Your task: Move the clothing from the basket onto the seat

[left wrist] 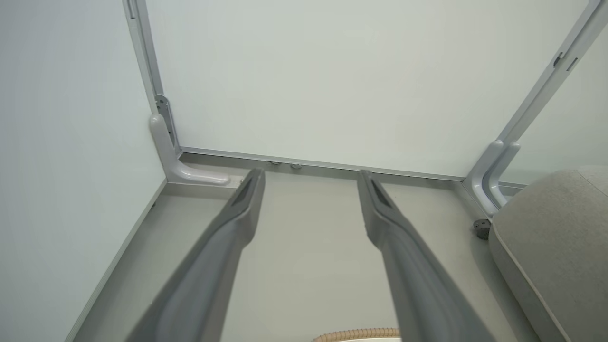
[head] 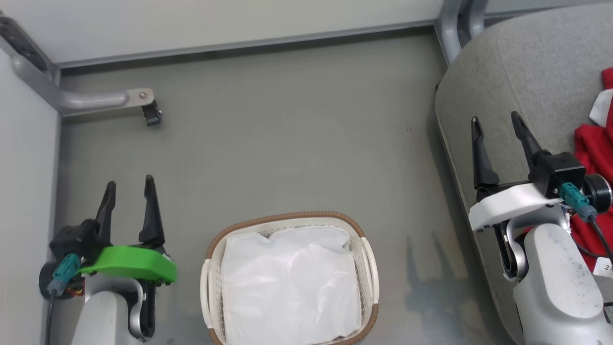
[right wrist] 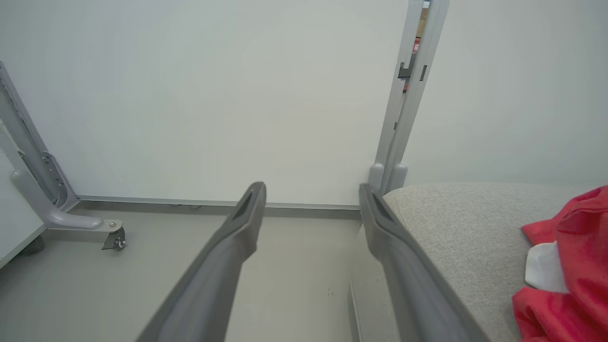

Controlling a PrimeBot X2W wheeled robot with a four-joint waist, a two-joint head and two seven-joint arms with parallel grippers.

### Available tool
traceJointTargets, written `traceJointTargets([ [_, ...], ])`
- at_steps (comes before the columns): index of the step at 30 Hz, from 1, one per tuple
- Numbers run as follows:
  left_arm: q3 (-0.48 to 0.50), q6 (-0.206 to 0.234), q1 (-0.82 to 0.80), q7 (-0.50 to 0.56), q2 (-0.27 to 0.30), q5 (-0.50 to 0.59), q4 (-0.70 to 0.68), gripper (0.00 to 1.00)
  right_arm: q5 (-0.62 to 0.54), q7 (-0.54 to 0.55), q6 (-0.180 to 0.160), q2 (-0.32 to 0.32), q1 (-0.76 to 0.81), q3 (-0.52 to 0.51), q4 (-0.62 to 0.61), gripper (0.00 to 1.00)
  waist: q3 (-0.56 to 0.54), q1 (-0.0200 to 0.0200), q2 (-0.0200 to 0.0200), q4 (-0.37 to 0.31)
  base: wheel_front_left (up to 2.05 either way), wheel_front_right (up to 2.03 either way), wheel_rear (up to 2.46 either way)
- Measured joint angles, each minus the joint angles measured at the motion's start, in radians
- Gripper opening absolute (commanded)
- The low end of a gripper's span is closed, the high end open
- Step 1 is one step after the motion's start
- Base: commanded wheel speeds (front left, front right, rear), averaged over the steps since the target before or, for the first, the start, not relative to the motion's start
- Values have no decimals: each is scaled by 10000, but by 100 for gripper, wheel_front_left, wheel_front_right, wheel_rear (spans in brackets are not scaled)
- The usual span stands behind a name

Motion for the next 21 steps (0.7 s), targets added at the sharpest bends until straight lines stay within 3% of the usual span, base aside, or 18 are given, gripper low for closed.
traceJointTargets([
  [8,777,0,732,-2,-140,445,123,100,0,2,0,42,682,491,199,100,-947,0,0,366,0,0,0],
  [21,359,0,1625,0,-165,656,12,100,280,2,0,100,1496,913,654,100,-1949,0,0,603,0,0,0],
])
